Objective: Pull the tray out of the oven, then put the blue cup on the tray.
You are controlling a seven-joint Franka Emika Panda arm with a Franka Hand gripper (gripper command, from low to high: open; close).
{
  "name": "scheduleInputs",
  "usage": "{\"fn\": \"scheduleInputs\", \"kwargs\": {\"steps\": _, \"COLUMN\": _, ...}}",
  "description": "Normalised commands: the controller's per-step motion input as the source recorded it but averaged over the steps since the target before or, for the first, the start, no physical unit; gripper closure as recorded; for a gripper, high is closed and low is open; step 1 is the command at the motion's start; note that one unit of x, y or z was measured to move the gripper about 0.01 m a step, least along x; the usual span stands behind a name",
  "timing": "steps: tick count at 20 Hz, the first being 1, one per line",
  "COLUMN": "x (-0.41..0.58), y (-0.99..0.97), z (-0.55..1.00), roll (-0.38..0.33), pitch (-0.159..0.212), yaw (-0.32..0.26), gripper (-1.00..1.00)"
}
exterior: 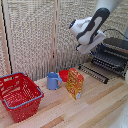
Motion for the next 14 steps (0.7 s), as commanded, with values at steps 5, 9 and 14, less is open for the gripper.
{"fn": "scheduleInputs", "kwargs": {"steps": 5, "x": 0.278, "y": 0.46, "z": 0.29, "roll": 0.242, "pitch": -0.027, "yaw": -0.117, "gripper": -1.0}}
{"fn": "scheduleInputs", "kwargs": {"steps": 9, "x": 0.527, "y": 0.47, "z": 0.08, "roll": 0.298, "pitch": -0.076, "yaw": -0.016, "gripper": -1.0}}
{"fn": "scheduleInputs", "kwargs": {"steps": 14, "x": 0.463, "y": 0.36, "z": 0.0, "roll": 0.348, "pitch": -0.147, "yaw": 0.0, "gripper": -1.0}}
